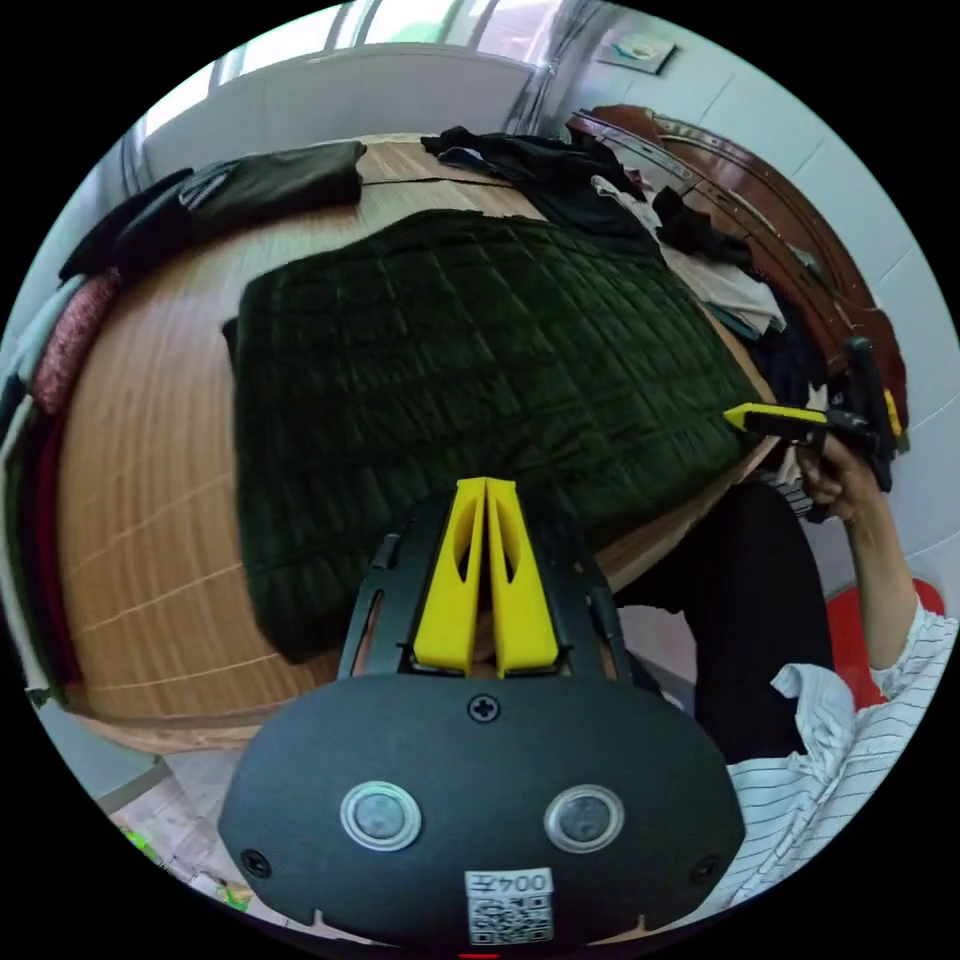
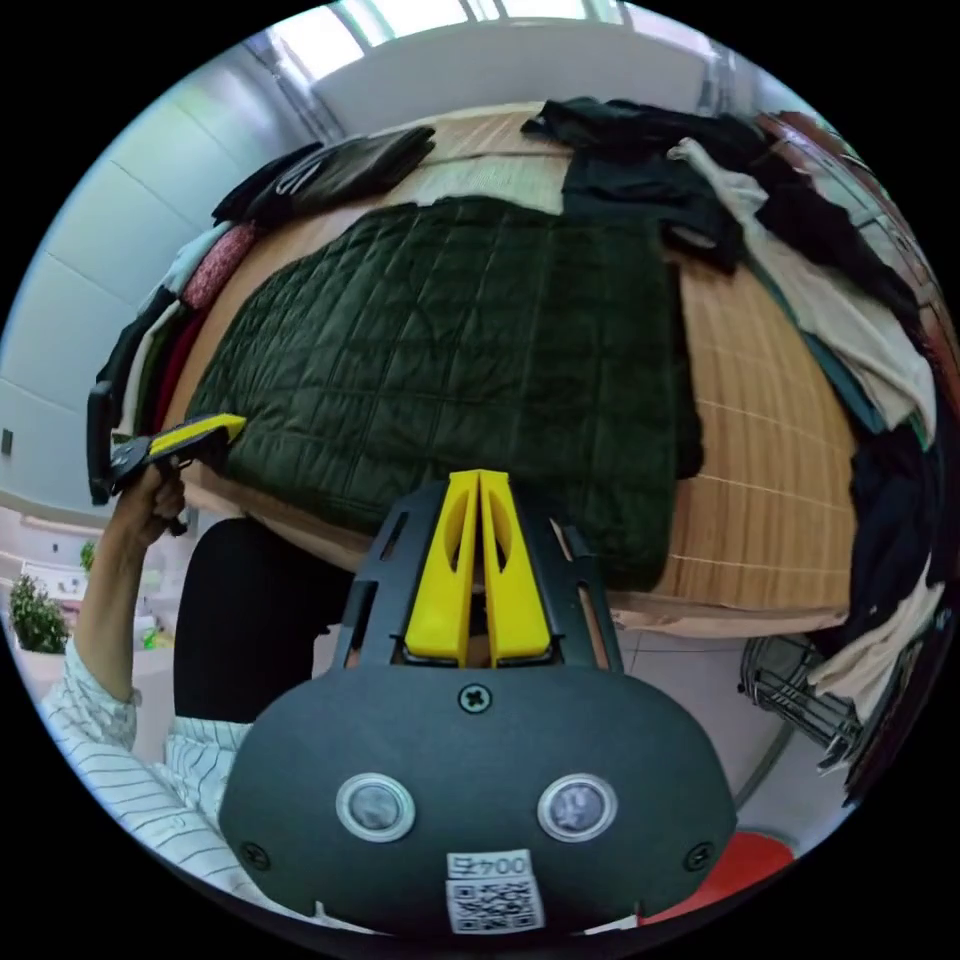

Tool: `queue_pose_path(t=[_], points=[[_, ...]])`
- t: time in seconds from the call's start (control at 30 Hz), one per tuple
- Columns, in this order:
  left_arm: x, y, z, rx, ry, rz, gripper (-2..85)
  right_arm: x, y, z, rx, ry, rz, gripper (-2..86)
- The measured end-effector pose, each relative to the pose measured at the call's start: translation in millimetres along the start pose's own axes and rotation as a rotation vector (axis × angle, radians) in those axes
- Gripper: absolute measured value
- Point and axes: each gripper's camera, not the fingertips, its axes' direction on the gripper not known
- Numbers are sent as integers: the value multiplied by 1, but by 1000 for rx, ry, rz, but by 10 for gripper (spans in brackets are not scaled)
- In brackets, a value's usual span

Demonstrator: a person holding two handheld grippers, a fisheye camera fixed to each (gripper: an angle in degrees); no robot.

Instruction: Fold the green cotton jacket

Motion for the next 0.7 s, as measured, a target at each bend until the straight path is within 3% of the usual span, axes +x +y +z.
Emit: queue_pose_path(t=[0.13,0.3,0.43,0.47,0.6,0.7], points=[[-19,22,-49,73,-267,-73,0,27,22,3,-32,94,154,-7],[-79,39,-42,64,-115,-210,1,32,28,2,-51,104,147,-7],[-84,39,-83,104,-228,-207,2,46,53,-15,11,99,210,-7],[-101,43,-65,27,-176,-197,1,54,61,-8,16,66,234,-7],[-151,47,-98,60,-10,-323,1,77,71,-25,1,-19,281,-7],[-150,57,-155,171,36,-321,2,96,105,-62,163,-171,365,-7]])
